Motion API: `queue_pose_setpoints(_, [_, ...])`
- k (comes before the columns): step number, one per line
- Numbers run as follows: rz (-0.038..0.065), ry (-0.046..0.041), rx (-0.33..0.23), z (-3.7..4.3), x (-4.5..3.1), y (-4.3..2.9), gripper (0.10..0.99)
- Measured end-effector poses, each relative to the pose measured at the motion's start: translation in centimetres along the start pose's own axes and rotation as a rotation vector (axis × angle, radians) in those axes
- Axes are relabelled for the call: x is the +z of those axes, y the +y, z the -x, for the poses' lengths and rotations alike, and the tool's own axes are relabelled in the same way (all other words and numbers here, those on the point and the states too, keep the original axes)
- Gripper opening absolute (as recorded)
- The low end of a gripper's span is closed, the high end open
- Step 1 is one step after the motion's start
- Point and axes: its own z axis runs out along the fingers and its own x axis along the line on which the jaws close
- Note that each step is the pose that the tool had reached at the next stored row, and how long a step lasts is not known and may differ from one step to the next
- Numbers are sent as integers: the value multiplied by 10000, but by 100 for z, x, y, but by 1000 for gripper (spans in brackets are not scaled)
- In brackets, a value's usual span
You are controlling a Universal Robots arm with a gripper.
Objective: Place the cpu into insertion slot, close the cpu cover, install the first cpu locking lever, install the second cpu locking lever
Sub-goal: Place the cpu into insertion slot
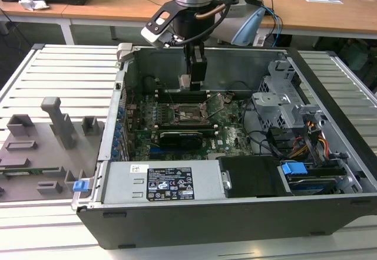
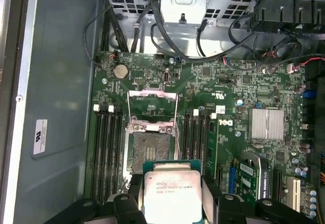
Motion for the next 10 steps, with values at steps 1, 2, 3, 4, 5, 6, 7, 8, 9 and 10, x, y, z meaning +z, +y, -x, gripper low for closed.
queue_pose_setpoints(1, [0,0,5,0,1,-6,541])
queue_pose_setpoints(2, [-1,-3,24,-1,1,-16,541])
queue_pose_setpoints(3, [-1,-5,41,-2,1,-20,541])
queue_pose_setpoints(4, [0,-5,66,-2,3,-23,541])
queue_pose_setpoints(5, [1,-9,102,-3,4,-30,541])
queue_pose_setpoints(6, [2,-13,178,-4,5,-42,541])
queue_pose_setpoints(7, [4,-17,211,-4,7,-57,541])
queue_pose_setpoints(8, [6,-15,222,-6,12,-65,541])
queue_pose_setpoints(9, [4,-18,222,-7,20,-67,541])
queue_pose_setpoints(10, [3,-23,222,-8,31,-69,541])
